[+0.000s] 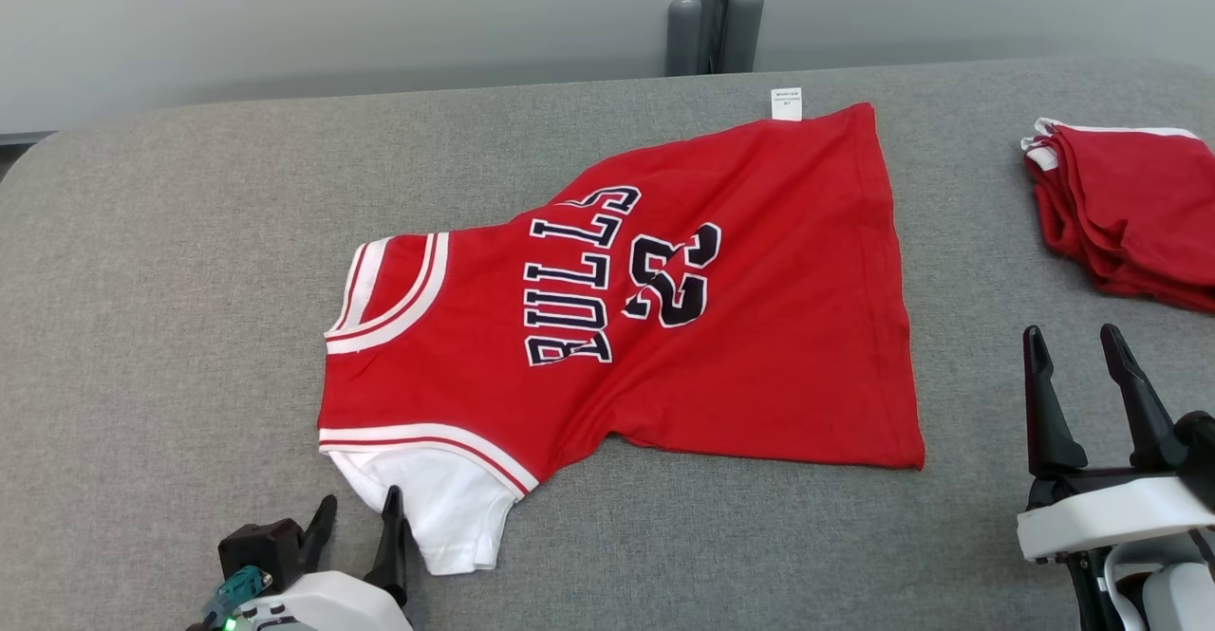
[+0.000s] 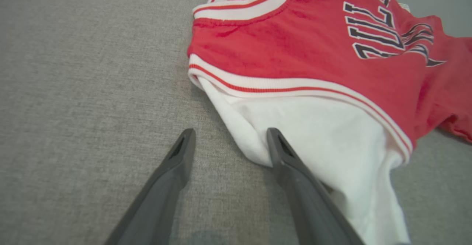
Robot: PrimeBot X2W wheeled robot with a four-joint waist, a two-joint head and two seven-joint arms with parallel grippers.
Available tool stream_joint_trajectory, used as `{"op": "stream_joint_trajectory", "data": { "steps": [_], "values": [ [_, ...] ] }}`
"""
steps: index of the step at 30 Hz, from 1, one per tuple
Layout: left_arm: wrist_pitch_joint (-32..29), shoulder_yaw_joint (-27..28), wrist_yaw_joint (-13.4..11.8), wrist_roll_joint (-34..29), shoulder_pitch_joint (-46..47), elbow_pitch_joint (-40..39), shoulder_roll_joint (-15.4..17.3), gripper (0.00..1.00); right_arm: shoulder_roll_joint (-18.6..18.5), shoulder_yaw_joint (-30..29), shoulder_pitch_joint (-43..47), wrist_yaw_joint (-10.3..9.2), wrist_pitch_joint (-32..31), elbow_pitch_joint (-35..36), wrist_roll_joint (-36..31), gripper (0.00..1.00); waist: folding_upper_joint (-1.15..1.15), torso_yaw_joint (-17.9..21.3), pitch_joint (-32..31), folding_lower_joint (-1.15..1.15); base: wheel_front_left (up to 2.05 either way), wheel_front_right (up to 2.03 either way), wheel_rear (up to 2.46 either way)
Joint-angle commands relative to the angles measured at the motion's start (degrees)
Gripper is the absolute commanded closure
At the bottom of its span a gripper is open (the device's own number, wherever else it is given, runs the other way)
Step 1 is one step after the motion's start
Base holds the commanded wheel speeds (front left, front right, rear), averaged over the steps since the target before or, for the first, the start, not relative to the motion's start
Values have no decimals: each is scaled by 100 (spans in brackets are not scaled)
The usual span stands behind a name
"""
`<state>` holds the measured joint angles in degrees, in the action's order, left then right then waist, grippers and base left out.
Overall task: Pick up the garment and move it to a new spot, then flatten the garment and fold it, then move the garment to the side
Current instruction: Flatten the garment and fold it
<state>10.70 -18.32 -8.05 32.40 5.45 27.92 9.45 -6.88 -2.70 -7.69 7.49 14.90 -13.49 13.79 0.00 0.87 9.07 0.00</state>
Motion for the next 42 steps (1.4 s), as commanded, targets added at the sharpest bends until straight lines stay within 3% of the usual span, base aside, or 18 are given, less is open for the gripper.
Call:
{"op": "stream_joint_trajectory", "data": {
  "steps": [1, 2, 3, 4, 10, 15, 24, 36, 42],
  "values": [
    [39, 11, 44, 38, 117, 52, 4, 42, -19, -3, -36, 0, 43, 9, 27, 0, 0, 0, -1, 0, 0, 0, 0],
    [33, -3, 59, 53, 137, 95, -6, 61, -14, 2, -45, 0, 43, 6, 25, 0, 0, -2, -1, 0, 0, 0, 0],
    [29, -25, 103, 69, 155, 129, -24, 87, -11, 7, -53, 0, 43, 6, 28, 0, 0, -6, 0, 0, 0, 0, 0],
    [27, -54, 145, 66, 171, 154, -38, 100, -10, 12, -62, 0, 43, 4, 31, 0, 0, -10, -1, 0, 0, 0, 0],
    [101, -106, 254, 74, 253, 102, -40, 100, -4, 10, -51, 0, 43, 2, 33, 0, 0, -56, -8, 0, 0, 0, 0],
    [141, -53, 205, 44, 21, -227, 131, 100, -7, -43, -2, 0, 43, 4, 26, 0, 0, -139, -29, 0, 0, 0, 0],
    [-361, -40, -126, -170, -518, -1392, 764, 100, 40, -55, 98, 0, 42, -43, 8, 0, 0, -297, -83, 0, 0, 0, 0],
    [-1717, -84, -775, -681, -706, -3189, 1669, 100, 61, 15, 76, 0, 43, -243, 14, 0, 0, -243, -142, 0, 0, 0, 0],
    [-2052, -45, -795, -484, -614, -2929, 1642, 100, 61, 45, 32, 0, 43, -296, 35, 0, 0, -134, -170, 0, 0, 0, 0]
  ]
}}
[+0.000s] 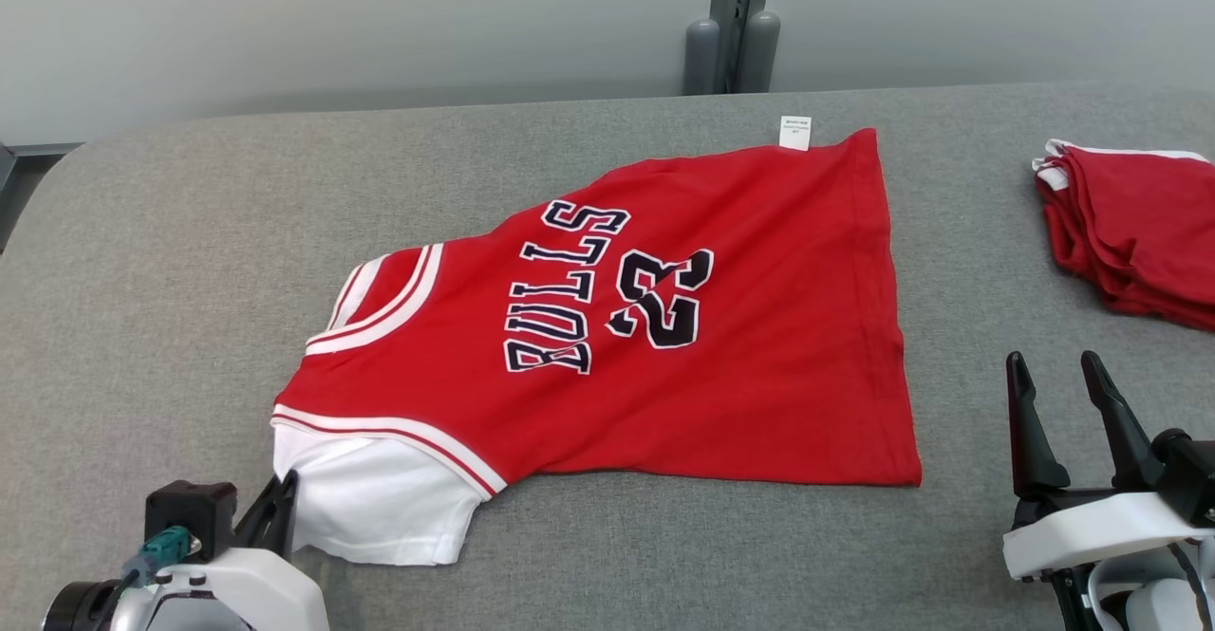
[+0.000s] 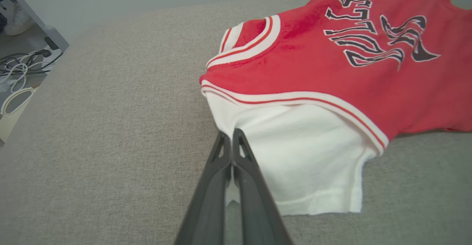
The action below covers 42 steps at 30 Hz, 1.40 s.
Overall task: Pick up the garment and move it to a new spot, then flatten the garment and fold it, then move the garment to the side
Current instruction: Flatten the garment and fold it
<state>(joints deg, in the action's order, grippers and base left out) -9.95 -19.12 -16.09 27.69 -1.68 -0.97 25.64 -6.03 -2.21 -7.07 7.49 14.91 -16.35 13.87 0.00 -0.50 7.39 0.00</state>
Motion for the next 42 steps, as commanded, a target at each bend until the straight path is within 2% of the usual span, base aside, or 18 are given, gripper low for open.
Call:
{"op": "stream_joint_trajectory", "data": {
  "steps": [1, 12, 13, 14, 15, 16, 21, 27, 34, 42],
  "values": [
    [62, 59, 35, 38, 144, 102, -14, 100, -28, 5, -42, 0, 41, -14, 36, 0, 0, 20, 4, 0, 0, 0, 0],
    [1021, 111, 405, 266, 1006, 1964, -607, 100, -62, -24, -133, 0, 42, -52, 18, 0, 0, 145, 111, 0, 0, 0, 0],
    [1113, 100, 437, 260, 1080, 2134, -656, 95, -62, -39, -127, 0, 42, -60, 13, 0, 0, 154, 114, 0, 0, 0, 0],
    [1208, 104, 459, 269, 1150, 2279, -709, 67, -62, -61, -117, 0, 42, -61, 3, 0, 0, 164, 118, 0, 0, 0, 0],
    [1325, 107, 484, 277, 1217, 2418, -758, 19, -60, -98, -104, 0, 42, -61, -9, 0, 0, 173, 119, 0, 0, 0, 0],
    [1431, 115, 500, 279, 1268, 2543, -790, 0, -54, -137, -84, 0, 42, -59, -11, 0, 0, 182, 119, 0, 0, 0, 0],
    [2024, 167, 592, 299, 1387, 2928, -953, 0, 1, -440, 53, 0, 42, -70, -100, 0, 0, 192, 85, 0, 0, 0, 0],
    [2314, 200, 633, 284, 1199, 2798, -1021, 0, 47, -542, 143, 0, 42, -99, -205, 0, 0, 184, 53, 0, 0, 0, 0],
    [2478, 320, 538, 229, 804, 2178, -1120, 0, 91, -137, 34, 0, 42, -157, -118, 0, 0, 154, 25, 0, 0, 0, 0],
    [2515, 536, 678, -150, 454, 1324, -1426, 0, 179, -80, 42, 0, 42, 430, -408, 0, 0, 98, -43, 0, 0, 0, 0]
  ]
}}
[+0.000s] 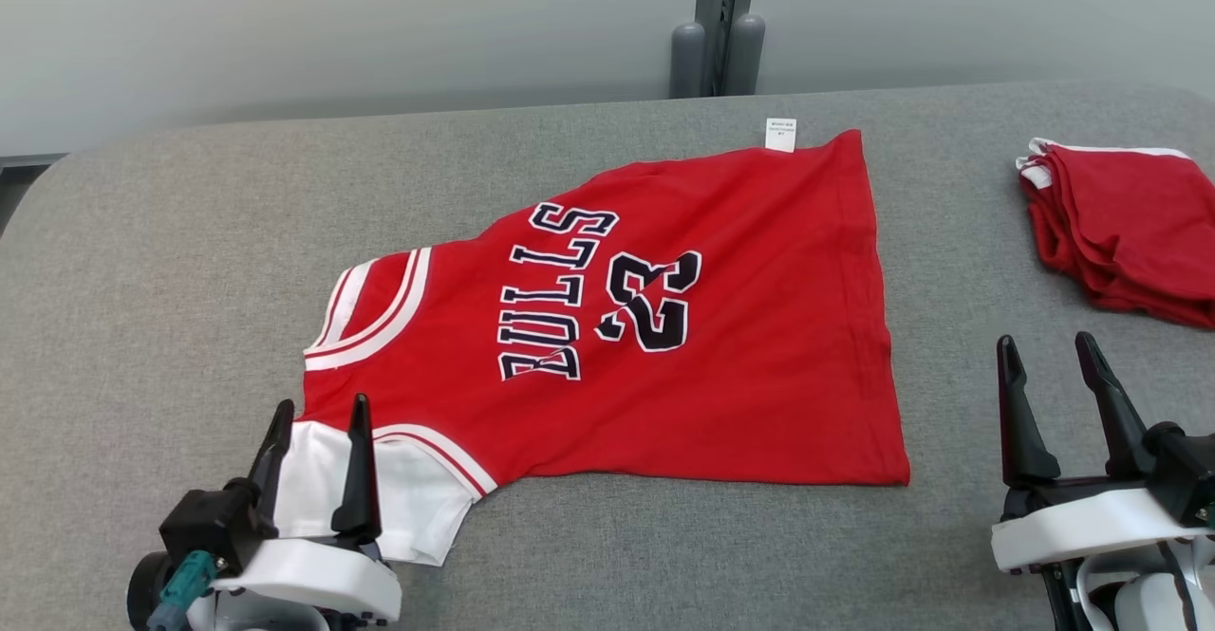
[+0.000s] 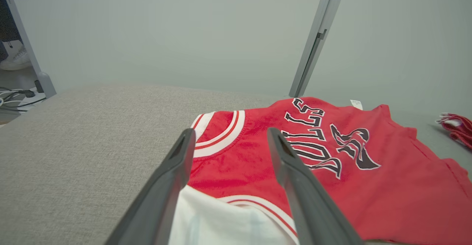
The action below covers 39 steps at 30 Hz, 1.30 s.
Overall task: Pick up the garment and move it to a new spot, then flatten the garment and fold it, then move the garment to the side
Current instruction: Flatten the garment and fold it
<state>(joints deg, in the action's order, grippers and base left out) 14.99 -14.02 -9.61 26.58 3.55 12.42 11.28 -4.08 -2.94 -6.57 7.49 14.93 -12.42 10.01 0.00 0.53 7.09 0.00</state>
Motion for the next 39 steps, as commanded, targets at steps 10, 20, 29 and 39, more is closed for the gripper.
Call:
{"op": "stream_joint_trajectory", "data": {
  "steps": [10, 20, 29, 39],
  "values": [
    [23, 312, 222, -524, -405, -548, -399, 0, 100, 389, 209, 0, 35, 505, -232, 0, 0, 39, -223, 0, 0, 0, 0],
    [18, 637, 332, -726, -723, -663, -637, 0, 105, 625, 180, 0, 35, 458, 59, 0, 0, 63, -304, 0, 0, 0, 0],
    [18, 752, 403, -834, -783, -633, -751, 0, 104, 841, 177, 0, 35, 421, 188, 0, 0, 55, -377, 0, 0, 0, 0],
    [18, 827, 498, -876, -833, -522, -801, 0, 104, 878, 218, 0, 35, 332, 181, 0, 0, 33, -449, 0, 0, 0, 0]
  ]
}}
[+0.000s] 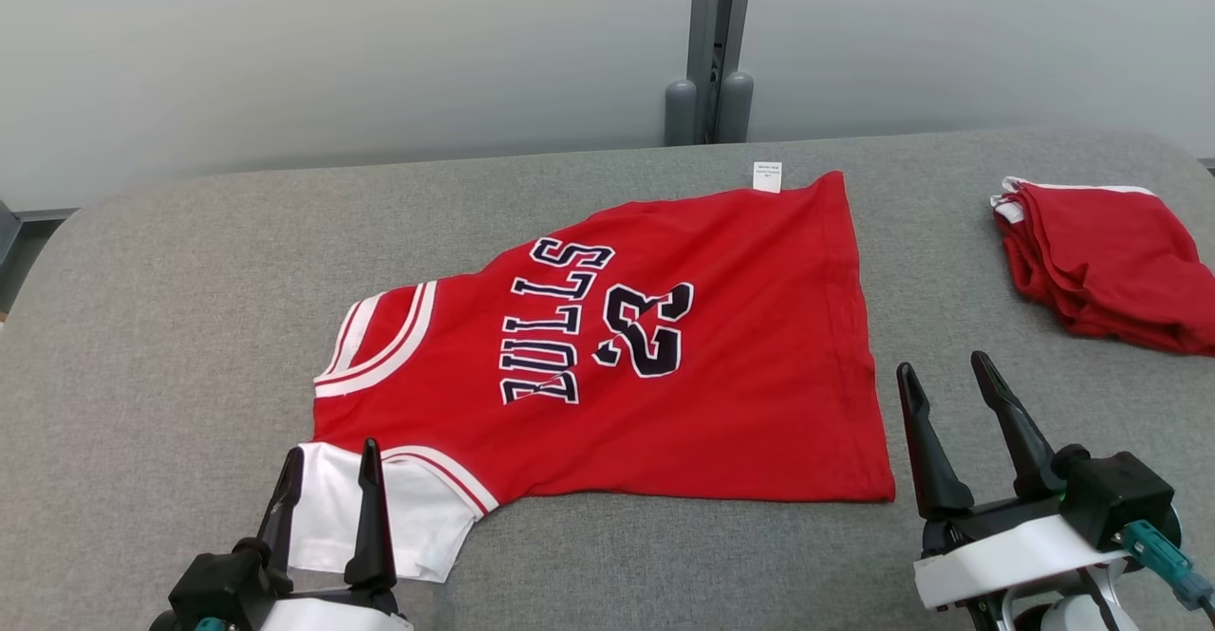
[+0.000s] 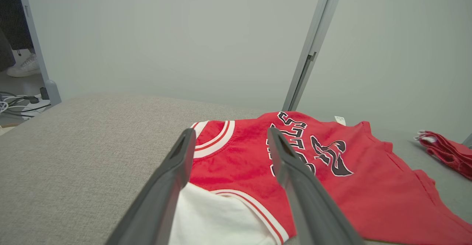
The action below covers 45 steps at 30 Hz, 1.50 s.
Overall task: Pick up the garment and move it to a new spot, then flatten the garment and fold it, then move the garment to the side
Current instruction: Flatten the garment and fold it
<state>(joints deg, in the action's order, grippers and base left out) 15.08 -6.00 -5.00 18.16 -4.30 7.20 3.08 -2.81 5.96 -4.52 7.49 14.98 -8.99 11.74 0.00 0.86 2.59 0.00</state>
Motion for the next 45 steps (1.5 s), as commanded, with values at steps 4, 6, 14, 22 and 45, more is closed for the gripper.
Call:
{"op": "stream_joint_trajectory", "data": {
  "steps": [4, 6, 14, 22, 45],
  "values": [
    [10, 31, 44, -52, -75, 11, 7, 0, -23, -26, 38, 0, 30, -31, -16, 0, 0, -4, -31, 0, 0, 0, 0],
    [10, 33, 52, -50, -90, 11, 3, 0, -23, -23, 53, 0, 30, -38, -13, 0, 0, -7, -45, 0, 0, 0, 0],
    [10, 41, 81, -56, -106, 25, -4, 0, -23, 3, 91, 0, 30, -55, -8, 0, 0, -18, -70, 0, 0, 0, 0],
    [-231, 200, 24, 193, -193, 594, 91, 0, -23, -9, 115, 0, 30, -72, 13, 0, 0, -22, -73, 0, 0, 0, 0],
    [-500, 353, 353, 551, 967, 3200, 509, 59, -24, 6, -51, 0, 30, -162, 34, 0, 0, 155, 117, 0, 0, 0, 0]
  ]
}}
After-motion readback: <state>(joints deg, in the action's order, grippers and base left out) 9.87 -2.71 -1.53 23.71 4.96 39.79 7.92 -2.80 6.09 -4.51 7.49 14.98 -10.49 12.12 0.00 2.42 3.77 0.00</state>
